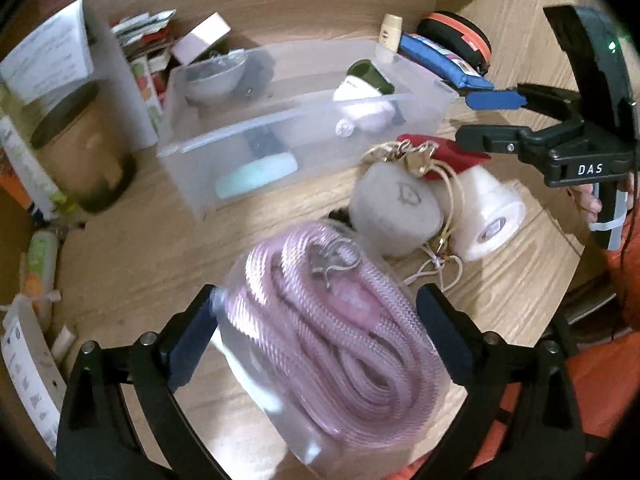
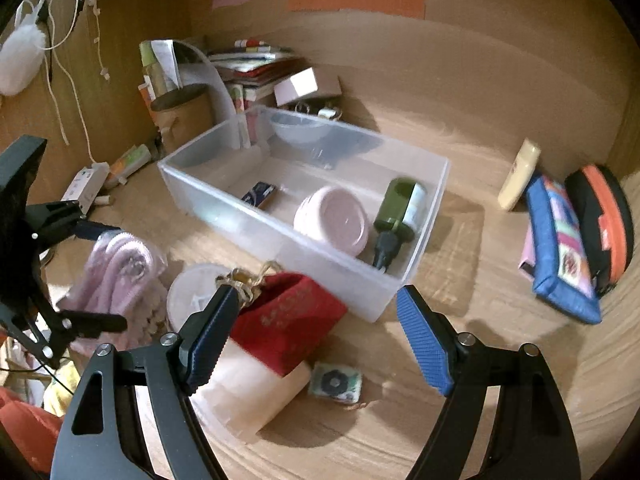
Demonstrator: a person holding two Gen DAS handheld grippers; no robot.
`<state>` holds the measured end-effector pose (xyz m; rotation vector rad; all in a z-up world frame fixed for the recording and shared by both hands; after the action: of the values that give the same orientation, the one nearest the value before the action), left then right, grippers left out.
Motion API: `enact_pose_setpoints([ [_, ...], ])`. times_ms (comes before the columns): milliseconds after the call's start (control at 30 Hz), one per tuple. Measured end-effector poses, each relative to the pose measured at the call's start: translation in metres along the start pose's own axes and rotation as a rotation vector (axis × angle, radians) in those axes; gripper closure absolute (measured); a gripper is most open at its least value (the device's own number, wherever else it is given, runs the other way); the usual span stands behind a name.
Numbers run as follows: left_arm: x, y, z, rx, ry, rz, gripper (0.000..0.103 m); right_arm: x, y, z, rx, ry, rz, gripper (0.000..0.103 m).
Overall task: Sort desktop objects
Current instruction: 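Grasp the pink rope bag with the left gripper while the right grasps the red pouch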
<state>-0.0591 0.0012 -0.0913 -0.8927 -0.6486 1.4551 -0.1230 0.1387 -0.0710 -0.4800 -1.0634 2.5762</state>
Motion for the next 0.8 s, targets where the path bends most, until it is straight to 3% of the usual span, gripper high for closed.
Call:
enact_pose_setpoints([
  [367,0.002,0.001,-0.005,0.001,-0.030,0.018,0.003,-0.007,0.034,-0.009,-0.077,0.070,0.103,0.024],
  [700,0.009,0.019,0.003,0.003,0.009,0.051,0.002,-0.012,0.054,-0.005,-0.104,0.097,0.172,0.026],
  [733,0.009,0.020,0.003,0.007,0.008,0.053,0.002,-0.013,0.054,-0.004,-0.101,0.099,0.175,0.028],
  [767,0.008,0.020,0.003,0.016,0.009,0.054,0.002,-0.014,0.054,-0.004,-0.098,0.101,0.186,0.040],
  [800,0.007,0.019,0.002,0.022,0.005,0.054,0.002,-0.016,0.055,-0.004,-0.102,0.100,0.211,0.058],
])
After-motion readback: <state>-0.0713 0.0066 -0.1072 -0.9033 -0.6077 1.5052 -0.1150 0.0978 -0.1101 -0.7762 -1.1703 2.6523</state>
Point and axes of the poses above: each gripper's, at about its wrist camera, not at the fingertips, and y roughly the way its jaws point, x to its right, z to its top, the point moved 8 cm from there along y, roughly the way its jaws point, and after that the axes turned 13 degrees about z, right-handed, at the moved point
